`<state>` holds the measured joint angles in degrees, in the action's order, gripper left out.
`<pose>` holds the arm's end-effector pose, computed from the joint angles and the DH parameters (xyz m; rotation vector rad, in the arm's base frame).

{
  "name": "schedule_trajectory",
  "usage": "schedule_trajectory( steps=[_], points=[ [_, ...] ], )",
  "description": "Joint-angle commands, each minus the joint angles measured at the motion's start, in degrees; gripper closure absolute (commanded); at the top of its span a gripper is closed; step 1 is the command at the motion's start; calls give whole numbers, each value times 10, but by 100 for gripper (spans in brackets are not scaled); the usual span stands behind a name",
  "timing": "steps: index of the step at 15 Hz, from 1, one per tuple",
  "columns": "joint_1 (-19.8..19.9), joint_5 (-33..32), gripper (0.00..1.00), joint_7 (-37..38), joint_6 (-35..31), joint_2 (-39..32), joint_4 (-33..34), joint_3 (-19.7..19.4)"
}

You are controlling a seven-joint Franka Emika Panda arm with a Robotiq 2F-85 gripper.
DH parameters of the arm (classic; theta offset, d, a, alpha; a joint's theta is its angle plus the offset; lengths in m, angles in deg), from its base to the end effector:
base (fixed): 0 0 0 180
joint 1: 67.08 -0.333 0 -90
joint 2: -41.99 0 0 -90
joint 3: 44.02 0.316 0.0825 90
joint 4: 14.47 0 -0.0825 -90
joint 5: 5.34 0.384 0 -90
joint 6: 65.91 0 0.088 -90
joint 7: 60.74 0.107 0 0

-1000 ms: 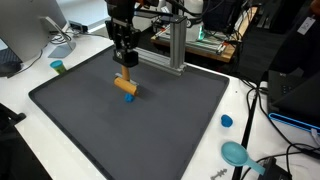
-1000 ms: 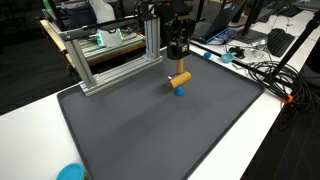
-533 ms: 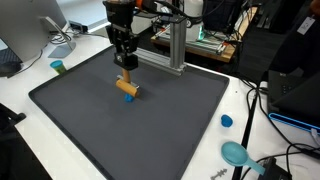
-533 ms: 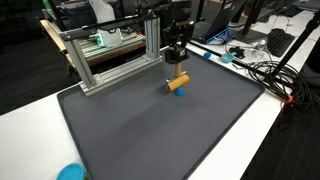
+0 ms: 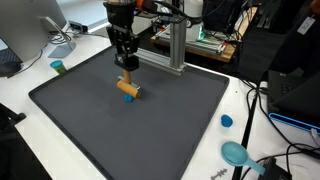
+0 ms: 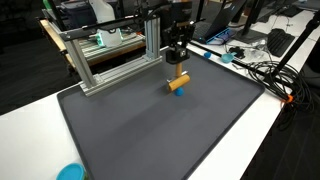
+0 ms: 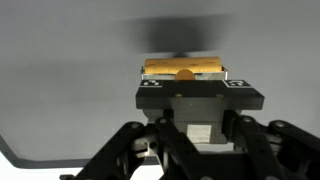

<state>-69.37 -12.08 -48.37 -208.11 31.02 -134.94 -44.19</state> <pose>0.5896 0.0223 0.3465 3.0667 -0.1421 0.3023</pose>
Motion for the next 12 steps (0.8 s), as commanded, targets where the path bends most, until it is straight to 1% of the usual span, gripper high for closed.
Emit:
schedule_trajectory(
  steps=[1,5,12],
  points=[
    [-3,4,78,-4,-14,11,3,0],
    [-3,-1,78,5,-24,-2,17,-5],
    [-5,-6,78,10,-5,-14,25,-10]
  ],
)
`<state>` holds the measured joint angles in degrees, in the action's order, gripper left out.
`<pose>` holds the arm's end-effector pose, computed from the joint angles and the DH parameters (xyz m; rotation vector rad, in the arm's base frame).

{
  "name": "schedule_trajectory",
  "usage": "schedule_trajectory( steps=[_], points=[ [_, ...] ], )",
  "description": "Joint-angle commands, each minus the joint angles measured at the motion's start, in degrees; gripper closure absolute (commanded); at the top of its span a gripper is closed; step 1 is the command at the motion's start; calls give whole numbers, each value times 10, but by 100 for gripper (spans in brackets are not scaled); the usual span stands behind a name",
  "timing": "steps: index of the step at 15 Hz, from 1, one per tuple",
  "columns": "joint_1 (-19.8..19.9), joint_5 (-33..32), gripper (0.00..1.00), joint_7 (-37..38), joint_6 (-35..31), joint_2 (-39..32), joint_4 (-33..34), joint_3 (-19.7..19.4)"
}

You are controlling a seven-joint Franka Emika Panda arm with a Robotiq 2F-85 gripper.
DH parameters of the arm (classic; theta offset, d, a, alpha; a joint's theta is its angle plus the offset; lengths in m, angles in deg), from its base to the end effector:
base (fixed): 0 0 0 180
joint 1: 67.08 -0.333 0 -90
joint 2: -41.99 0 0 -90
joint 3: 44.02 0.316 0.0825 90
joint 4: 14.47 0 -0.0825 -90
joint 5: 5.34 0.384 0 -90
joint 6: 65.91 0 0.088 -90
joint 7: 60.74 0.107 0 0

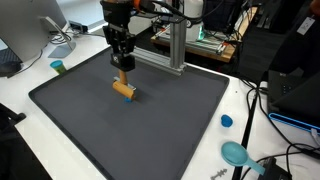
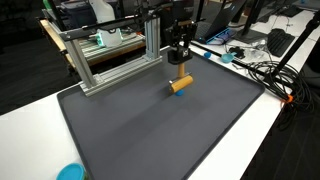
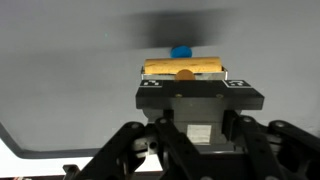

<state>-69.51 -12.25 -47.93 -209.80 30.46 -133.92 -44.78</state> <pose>0.5974 0.0186 0.3519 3.0612 -0.1600 0.3600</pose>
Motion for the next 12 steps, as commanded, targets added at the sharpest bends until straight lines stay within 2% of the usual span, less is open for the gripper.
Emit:
schedule_trajectory(
  steps=[1,7,12],
  points=[
    [-4,-6,78,9,14,-15,17,-5],
    [-6,-13,78,24,18,-46,37,-14],
    [-9,-25,78,27,86,-49,47,-20]
  ],
)
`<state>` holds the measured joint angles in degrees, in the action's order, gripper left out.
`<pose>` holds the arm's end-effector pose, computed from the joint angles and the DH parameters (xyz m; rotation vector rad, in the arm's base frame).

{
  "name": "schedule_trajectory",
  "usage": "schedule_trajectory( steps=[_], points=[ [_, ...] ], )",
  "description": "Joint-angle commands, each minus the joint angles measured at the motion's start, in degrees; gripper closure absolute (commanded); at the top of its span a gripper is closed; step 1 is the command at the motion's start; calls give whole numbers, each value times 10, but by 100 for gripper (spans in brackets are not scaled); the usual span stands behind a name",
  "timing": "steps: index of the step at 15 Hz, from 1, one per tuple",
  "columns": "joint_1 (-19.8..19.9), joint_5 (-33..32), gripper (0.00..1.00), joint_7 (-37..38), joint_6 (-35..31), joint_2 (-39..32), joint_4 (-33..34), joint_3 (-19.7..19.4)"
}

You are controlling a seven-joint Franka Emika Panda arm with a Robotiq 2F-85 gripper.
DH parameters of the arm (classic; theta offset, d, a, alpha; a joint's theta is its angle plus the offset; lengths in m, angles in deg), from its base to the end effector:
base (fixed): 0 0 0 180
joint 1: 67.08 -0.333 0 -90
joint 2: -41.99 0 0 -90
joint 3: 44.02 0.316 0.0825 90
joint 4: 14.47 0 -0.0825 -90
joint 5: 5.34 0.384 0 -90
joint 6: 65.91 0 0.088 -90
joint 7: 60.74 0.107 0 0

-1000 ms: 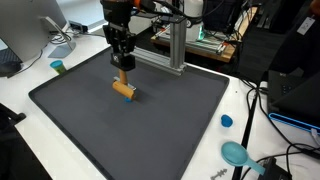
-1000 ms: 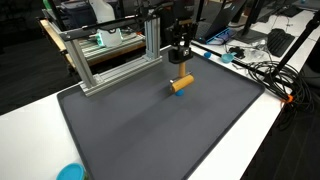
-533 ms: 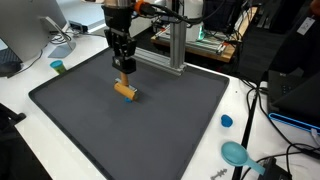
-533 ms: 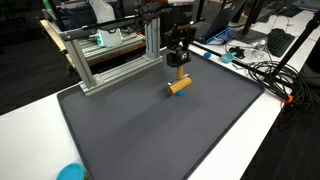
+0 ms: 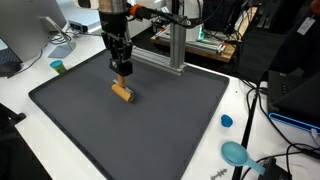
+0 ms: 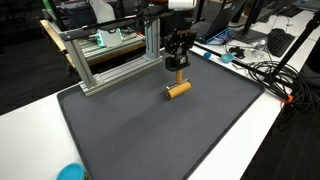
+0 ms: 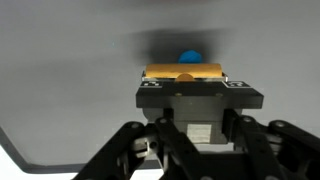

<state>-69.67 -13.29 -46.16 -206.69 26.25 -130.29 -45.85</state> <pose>0.6111 0.0089 0.3303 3.0406 -0.2113 0.2643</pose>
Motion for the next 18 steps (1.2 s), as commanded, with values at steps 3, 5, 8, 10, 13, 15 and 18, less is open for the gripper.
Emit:
schedule_trajectory(
  steps=[3,5,8,10,13,15,18],
  points=[
    [-3,-1,78,-7,67,-12,18,-1],
    [-3,1,78,-9,49,-21,18,1],
    [-3,3,78,-11,49,-33,22,2],
    [-4,5,78,-12,64,-33,24,2],
    [-4,7,78,-12,78,-40,27,3],
    [-2,10,78,-15,80,-47,30,4],
    [3,23,78,-39,72,-55,34,10]
  ],
)
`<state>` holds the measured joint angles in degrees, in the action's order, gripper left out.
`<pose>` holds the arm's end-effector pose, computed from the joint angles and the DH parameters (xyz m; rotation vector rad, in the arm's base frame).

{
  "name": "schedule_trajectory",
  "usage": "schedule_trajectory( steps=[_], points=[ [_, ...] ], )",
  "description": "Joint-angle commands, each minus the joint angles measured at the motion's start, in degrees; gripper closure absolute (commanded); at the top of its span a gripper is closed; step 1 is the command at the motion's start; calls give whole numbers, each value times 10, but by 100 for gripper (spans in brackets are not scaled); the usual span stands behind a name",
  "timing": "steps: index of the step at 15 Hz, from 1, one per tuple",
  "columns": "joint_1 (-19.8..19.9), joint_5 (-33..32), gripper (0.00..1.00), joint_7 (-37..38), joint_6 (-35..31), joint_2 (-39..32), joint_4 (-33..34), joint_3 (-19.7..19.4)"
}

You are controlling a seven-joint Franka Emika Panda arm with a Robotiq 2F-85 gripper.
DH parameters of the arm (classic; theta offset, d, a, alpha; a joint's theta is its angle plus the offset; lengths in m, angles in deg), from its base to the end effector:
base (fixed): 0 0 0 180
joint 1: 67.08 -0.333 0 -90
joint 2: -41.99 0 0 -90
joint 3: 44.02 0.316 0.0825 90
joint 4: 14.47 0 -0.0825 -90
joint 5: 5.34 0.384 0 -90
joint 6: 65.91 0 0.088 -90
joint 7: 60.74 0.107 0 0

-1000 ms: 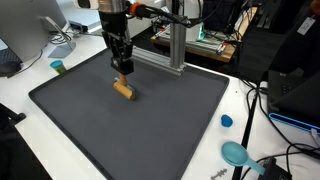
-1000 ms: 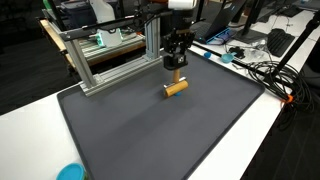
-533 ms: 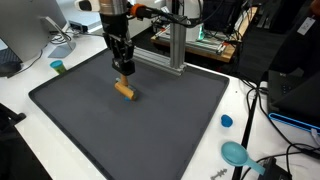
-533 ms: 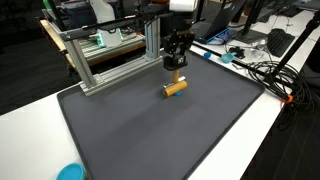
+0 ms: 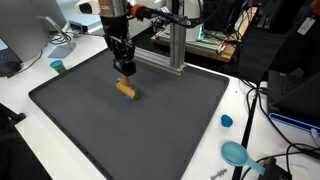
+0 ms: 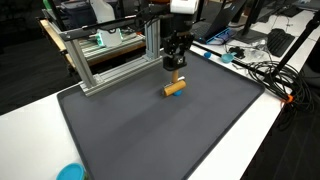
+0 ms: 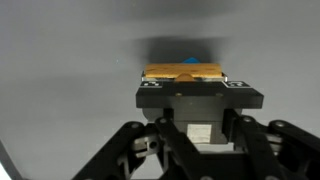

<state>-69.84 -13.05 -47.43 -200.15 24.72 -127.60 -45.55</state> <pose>0.6134 0.0118 0.3235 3.0358 -0.1803 0.1214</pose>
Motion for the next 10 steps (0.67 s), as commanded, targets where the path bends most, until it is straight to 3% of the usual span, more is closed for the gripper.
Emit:
schedule_trajectory(
  steps=[1,8,9,10],
  points=[
    [5,22,78,-30,8,-43,9,6],
    [10,31,78,-32,45,-59,27,3],
    [2,12,78,-19,28,-13,21,-1],
    [2,13,53,-19,29,-14,25,-2]
  ],
)
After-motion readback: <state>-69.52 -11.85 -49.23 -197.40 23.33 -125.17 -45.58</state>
